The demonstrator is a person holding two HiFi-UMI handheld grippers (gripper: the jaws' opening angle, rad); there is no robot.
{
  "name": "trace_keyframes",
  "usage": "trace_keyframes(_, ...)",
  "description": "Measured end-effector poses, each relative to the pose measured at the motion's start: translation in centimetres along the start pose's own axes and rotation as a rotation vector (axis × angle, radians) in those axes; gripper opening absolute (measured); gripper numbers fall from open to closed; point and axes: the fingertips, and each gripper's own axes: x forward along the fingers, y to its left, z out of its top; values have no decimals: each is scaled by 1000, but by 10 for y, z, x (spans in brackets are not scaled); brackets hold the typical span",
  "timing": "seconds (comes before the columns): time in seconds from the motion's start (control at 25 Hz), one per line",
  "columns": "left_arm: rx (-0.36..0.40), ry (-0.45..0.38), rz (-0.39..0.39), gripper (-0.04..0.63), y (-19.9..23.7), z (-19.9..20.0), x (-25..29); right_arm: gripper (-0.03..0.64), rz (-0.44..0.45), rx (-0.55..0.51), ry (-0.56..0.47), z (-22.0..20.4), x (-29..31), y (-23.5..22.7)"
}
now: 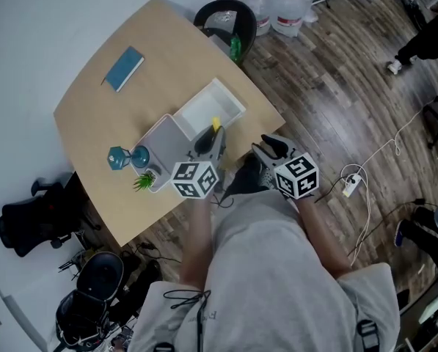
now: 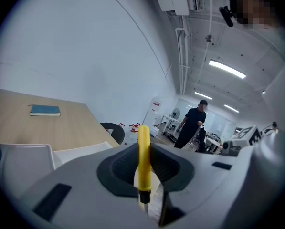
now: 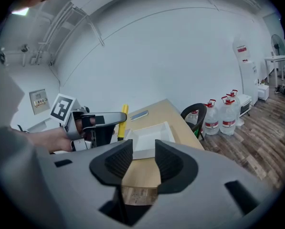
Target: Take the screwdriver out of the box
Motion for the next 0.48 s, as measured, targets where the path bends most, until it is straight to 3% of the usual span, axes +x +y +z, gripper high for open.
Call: trace_keyframes(0.48, -49, -16, -10, 69, -19, -20, -24, 144, 4, -2, -40, -13, -26, 13)
